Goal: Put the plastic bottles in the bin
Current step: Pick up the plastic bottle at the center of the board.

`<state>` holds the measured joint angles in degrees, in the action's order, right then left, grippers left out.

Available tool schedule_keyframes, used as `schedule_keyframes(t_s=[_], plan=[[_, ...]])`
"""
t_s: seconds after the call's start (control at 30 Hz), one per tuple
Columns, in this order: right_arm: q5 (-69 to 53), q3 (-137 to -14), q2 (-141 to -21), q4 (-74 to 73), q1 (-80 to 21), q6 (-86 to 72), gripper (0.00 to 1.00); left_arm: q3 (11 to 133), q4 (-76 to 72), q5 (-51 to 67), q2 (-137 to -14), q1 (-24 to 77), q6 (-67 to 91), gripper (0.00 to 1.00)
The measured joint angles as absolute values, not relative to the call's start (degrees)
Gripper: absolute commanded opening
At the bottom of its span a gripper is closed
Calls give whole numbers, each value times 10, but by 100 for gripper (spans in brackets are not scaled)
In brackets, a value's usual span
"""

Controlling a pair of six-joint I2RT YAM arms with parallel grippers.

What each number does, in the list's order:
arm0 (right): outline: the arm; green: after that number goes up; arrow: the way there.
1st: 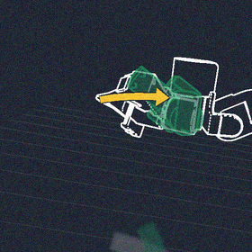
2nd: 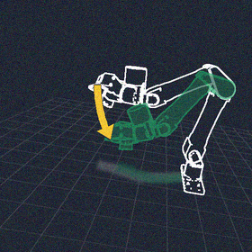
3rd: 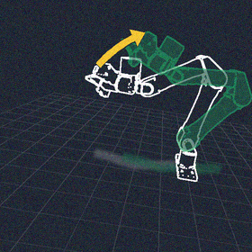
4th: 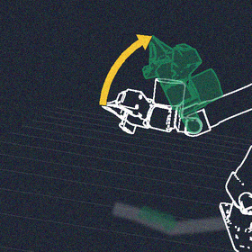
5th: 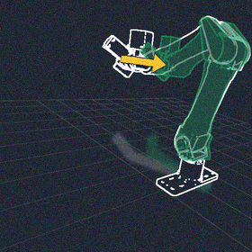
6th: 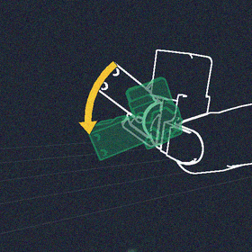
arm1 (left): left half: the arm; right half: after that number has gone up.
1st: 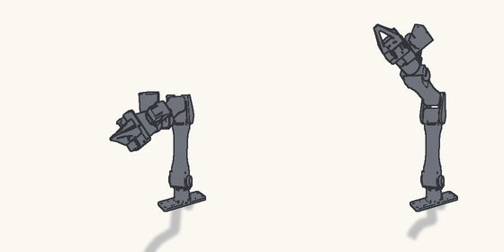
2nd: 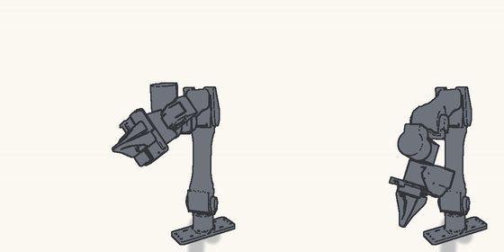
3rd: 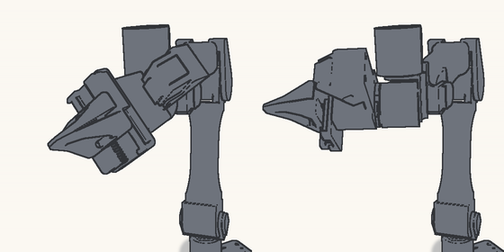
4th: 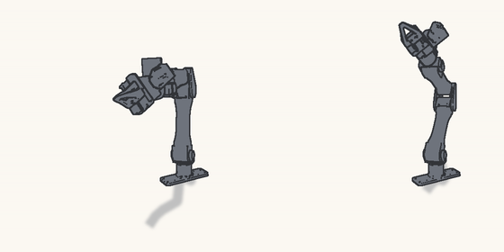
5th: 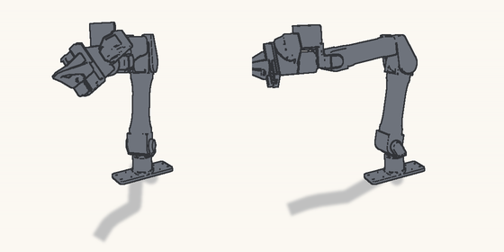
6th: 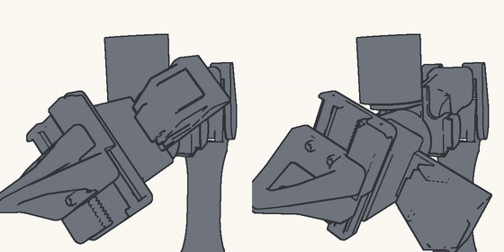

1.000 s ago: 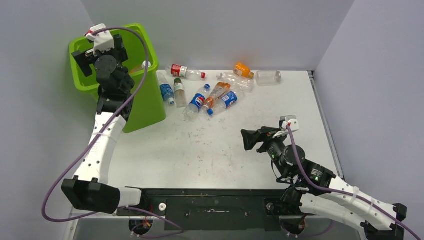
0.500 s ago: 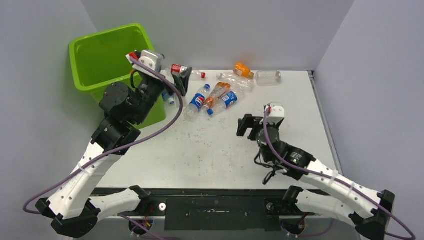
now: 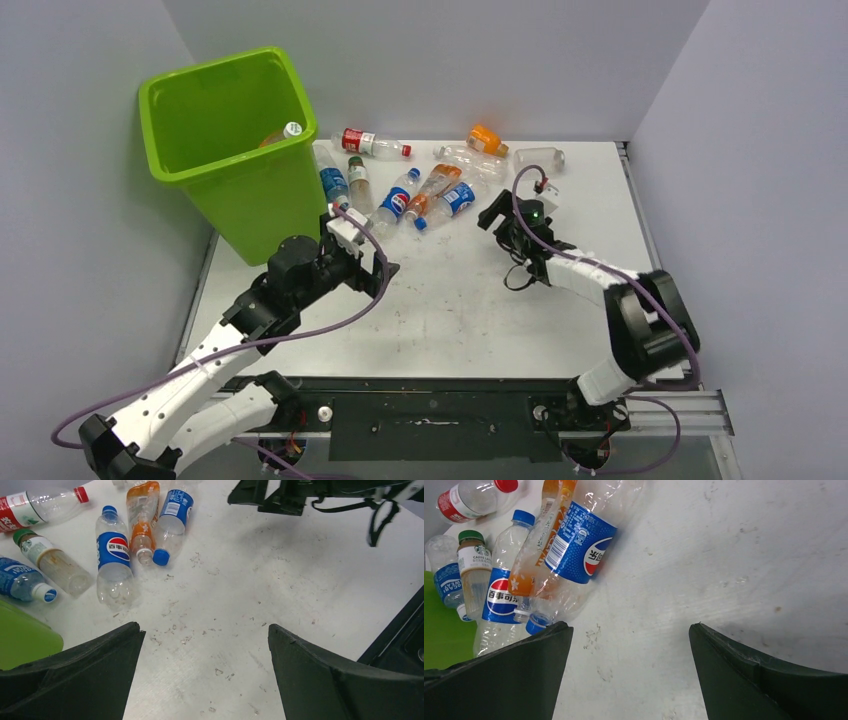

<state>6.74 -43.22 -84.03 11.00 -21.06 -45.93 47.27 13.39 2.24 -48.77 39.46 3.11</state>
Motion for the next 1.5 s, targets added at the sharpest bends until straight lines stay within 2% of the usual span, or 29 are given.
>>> schedule_keyframes(t_s=[0.13,0.3,0.53,0.8,0.93,1.07,1.13,1.3,1.37,1.5], plan=[[42,-500,-969,154,-211,-491,90,425,110,18,-443,395,44,96],[29,-575,-1070,177,-211,-521,90,409,92,-2,-421,395,54,96],[32,-631,-1135,196,-211,-548,90,406,85,-29,-404,396,56,96],[37,-752,-1227,180,-211,-568,90,406,80,-39,-399,401,56,96],[35,-783,-1247,171,-210,-584,100,406,80,-49,-400,409,54,96],[33,-792,-1254,171,-210,-598,70,406,80,-61,-399,417,53,96],[32,-792,-1256,168,-209,-604,60,406,80,-65,-398,419,53,96],[18,-783,-1261,179,-203,-621,50,406,80,-74,-395,421,51,96],[12,-764,-1259,206,-200,-624,44,406,80,-79,-394,425,49,96],[-2,-710,-1230,240,-198,-620,38,402,80,-92,-390,432,43,96]])
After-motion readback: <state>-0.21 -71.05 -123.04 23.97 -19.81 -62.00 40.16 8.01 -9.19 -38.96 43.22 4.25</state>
